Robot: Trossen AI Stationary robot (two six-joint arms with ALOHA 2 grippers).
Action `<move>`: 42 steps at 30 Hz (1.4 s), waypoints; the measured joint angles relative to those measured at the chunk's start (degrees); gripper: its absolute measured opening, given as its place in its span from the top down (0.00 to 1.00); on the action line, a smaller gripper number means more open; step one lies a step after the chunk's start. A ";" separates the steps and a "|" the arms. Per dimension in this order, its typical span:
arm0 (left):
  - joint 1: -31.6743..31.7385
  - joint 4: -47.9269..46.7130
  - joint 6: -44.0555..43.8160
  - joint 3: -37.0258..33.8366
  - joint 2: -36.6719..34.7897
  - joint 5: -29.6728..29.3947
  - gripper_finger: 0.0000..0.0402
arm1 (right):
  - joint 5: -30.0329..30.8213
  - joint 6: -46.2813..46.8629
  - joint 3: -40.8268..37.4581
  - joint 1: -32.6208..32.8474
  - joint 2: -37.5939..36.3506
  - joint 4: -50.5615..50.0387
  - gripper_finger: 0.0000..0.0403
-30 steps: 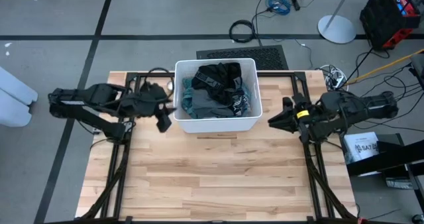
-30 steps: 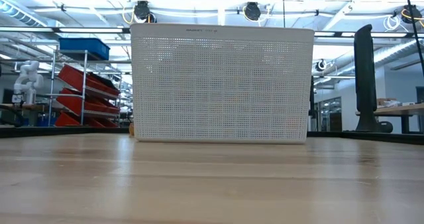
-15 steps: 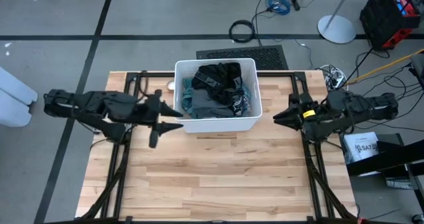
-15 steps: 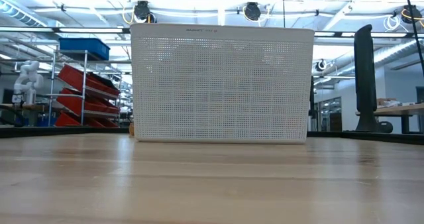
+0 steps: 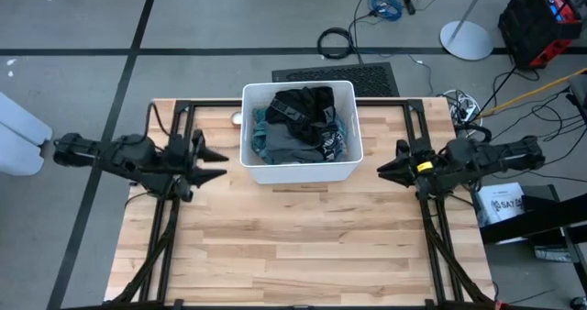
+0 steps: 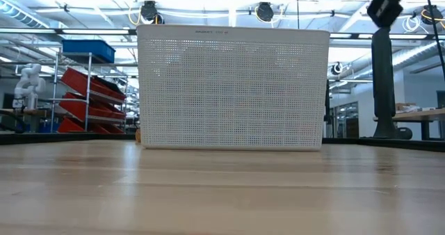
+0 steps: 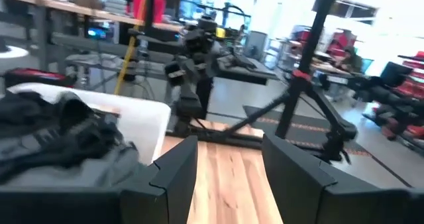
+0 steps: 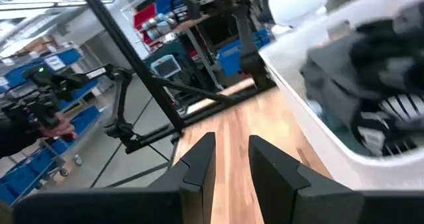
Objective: Sort clothes
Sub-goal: Return to Home Position
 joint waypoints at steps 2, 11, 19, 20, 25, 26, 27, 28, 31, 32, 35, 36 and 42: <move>0.02 2.04 -0.20 -3.87 -2.15 1.46 0.56 | 1.23 1.92 -2.30 0.00 -0.99 0.19 0.80; 0.05 12.31 -0.42 -20.17 -12.53 5.25 0.56 | 13.51 1.29 -9.10 0.00 -1.52 3.32 0.87; 0.08 13.17 -3.49 -31.43 -29.48 4.55 0.56 | 14.81 1.09 -9.58 0.31 -1.49 -8.17 0.89; 0.06 13.10 -3.44 -32.48 -31.46 4.54 0.56 | 14.32 0.96 -9.58 0.52 -1.18 -8.04 0.89; 0.33 12.81 -3.18 -35.77 -33.20 3.14 0.56 | 15.07 -7.66 -9.45 1.66 -1.10 -0.85 0.89; 0.61 12.91 -3.49 -36.48 -33.03 3.01 0.56 | 15.86 -8.77 -9.43 1.60 -1.11 0.41 0.89; 0.91 13.25 -4.36 -37.26 -33.21 3.01 0.56 | 16.25 -9.30 -9.39 1.62 -1.11 1.20 0.89; 1.22 13.38 -5.13 -38.28 -33.51 3.01 0.56 | 16.37 -9.61 -9.49 1.60 -1.07 1.65 0.89; 2.13 15.01 -7.23 -41.23 -33.51 5.01 0.56 | 15.96 -10.19 -11.66 1.60 -1.22 6.69 0.89; 2.44 14.33 -7.66 -41.27 -33.51 5.50 0.56 | 15.56 -10.17 -12.63 1.62 -1.32 8.42 0.89; 3.11 13.97 -6.66 -41.27 -33.51 5.76 0.56 | 14.37 -9.31 -16.28 1.66 -1.40 13.66 0.89; 3.28 14.26 -5.74 -41.27 -33.51 5.99 0.56 | 14.25 -8.64 -17.62 1.66 -1.42 15.04 0.89; 3.97 12.36 -3.81 -41.28 -33.44 6.32 0.56 | 9.78 -5.97 -23.34 1.66 -1.44 21.51 0.89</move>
